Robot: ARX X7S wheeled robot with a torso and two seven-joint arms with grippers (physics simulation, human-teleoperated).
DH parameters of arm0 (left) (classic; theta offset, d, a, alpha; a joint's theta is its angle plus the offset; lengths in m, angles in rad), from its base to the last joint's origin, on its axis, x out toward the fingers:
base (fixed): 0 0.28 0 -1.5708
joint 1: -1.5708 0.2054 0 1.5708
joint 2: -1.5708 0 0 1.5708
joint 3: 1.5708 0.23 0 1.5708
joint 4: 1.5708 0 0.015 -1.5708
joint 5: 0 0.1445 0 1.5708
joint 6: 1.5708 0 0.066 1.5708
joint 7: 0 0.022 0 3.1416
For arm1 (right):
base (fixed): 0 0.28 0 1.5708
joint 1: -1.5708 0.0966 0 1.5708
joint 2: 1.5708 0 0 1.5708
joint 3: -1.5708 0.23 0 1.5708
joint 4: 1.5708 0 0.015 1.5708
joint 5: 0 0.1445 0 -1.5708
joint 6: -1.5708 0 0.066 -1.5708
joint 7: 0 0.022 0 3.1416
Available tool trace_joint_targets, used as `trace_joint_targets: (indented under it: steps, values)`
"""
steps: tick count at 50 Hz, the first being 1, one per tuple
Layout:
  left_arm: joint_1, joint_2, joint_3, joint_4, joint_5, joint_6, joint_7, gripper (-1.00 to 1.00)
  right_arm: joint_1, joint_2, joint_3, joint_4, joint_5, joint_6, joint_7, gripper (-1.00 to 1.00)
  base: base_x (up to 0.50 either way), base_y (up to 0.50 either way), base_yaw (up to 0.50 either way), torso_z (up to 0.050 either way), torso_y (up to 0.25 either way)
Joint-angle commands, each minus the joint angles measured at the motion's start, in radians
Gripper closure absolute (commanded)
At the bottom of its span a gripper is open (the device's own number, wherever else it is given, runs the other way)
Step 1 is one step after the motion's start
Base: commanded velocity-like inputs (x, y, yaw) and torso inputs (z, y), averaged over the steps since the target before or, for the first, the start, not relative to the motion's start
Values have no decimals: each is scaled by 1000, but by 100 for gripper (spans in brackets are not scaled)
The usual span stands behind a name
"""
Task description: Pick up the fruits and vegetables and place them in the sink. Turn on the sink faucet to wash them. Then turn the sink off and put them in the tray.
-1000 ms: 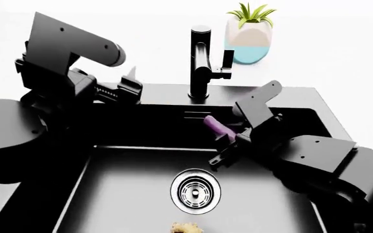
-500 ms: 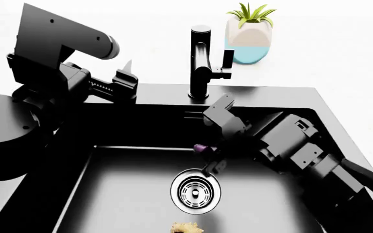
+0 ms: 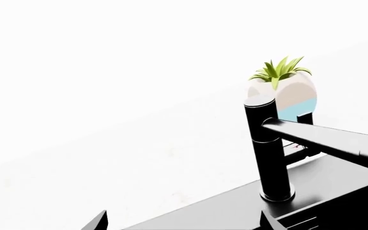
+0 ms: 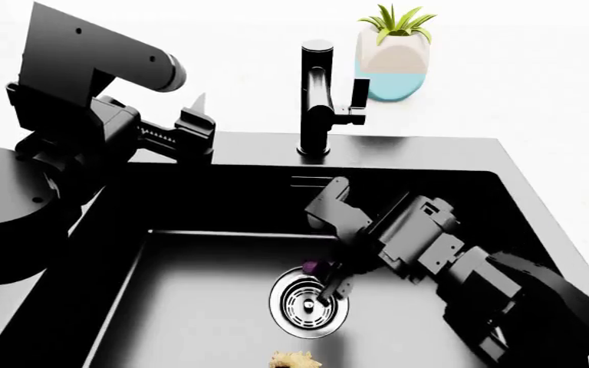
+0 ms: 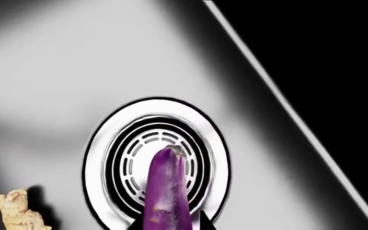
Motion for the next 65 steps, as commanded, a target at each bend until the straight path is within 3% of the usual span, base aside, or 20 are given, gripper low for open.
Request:
trace_joint_targets:
  steps: [1,13,14,28,34,45,55,65]
  values:
    - [2,-4,6,-2,5,5,3,-100,-15,-3,-31,-28,-10,-12,-32,100,0,0,0,0,10]
    - [3,-11,4,-2,-1,8,0,-100,-19,-12,-50,-30,-18,-19,-41,100,0,0,0,0,0]
    - [2,-11,5,-3,-1,8,0,-100,-19,-11,-50,-32,-18,-18,-40,-100,0,0,0,0,0]
    - [0,-16,10,1,-3,10,-2,-100,1,46,-1,-140,12,33,23,-100,0,0,0,0,0]
    - [18,-20,13,6,8,23,5,-100,-6,132,103,-313,62,92,153,-100,0,0,0,0,0]
    - [70,-23,26,26,35,57,23,-100,-102,304,402,-742,192,258,557,-100,0,0,0,0,0]
    - [100,-33,34,34,56,79,39,-100,-107,294,538,-845,193,296,769,-100,0,0,0,0,0]
    - [100,-30,33,33,52,84,35,-100,-32,210,527,-668,57,221,876,-100,0,0,0,0,0]
